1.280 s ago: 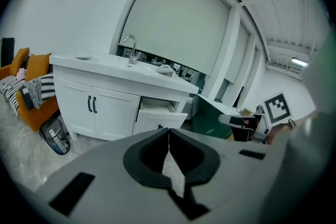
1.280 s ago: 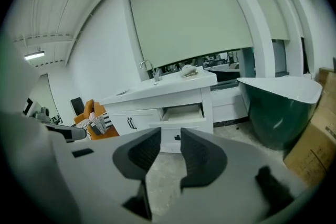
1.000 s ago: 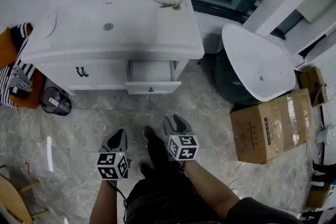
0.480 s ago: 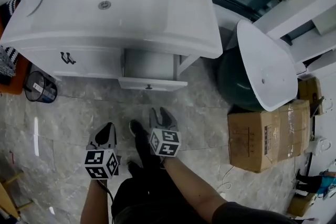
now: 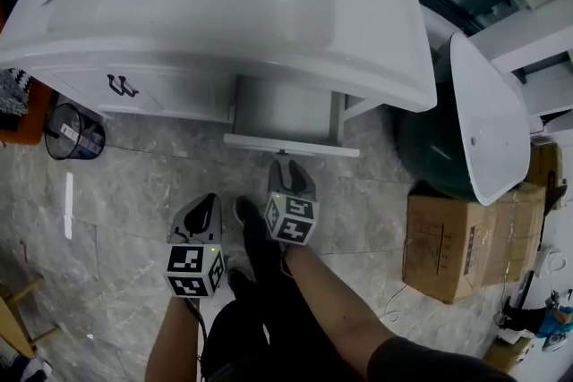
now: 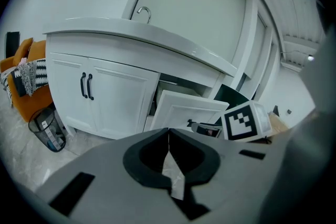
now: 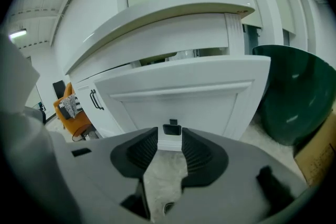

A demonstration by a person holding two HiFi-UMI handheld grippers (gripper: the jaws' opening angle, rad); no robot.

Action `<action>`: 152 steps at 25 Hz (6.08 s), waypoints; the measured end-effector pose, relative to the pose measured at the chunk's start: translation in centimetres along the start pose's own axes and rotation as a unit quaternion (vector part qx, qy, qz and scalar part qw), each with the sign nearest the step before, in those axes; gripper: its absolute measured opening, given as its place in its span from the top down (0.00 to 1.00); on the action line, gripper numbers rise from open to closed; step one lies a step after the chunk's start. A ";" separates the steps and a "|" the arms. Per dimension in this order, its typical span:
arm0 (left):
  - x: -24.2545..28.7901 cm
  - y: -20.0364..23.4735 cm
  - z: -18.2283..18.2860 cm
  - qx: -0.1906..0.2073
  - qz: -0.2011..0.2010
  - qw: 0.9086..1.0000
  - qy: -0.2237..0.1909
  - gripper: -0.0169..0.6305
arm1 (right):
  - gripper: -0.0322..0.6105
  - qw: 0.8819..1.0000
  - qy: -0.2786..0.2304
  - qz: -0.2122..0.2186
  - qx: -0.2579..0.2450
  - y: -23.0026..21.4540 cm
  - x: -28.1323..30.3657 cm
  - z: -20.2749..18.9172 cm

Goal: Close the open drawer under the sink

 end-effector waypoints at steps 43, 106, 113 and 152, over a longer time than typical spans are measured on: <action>9.7 1.4 7.9 0.011 0.001 1.000 0.019 0.95 | 0.73 0.999 0.009 0.039 0.015 -2.3 11.6 9.5; -24.3 -4.7 3.1 -0.051 0.008 0.995 -0.080 0.95 | 0.89 0.976 -0.032 0.203 -0.073 10.9 -26.6 10.6; -26.7 -7.0 2.8 -0.073 0.040 0.991 -0.100 0.95 | 0.89 0.971 -0.032 0.227 -0.068 8.7 -28.9 11.0; -31.1 -43.2 -7.7 -0.085 0.182 0.960 -0.195 0.95 | 0.90 0.913 -0.055 0.358 -0.189 -19.0 -45.3 6.3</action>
Point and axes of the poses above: the fingertips, and each gripper's own axes: x forward along the fingers, y to its left, z out of its top, the point moved 7 cm from there along -x, backward along the fingers, and after that the axes turned 4 degrees about y, right-handed, at the moved point
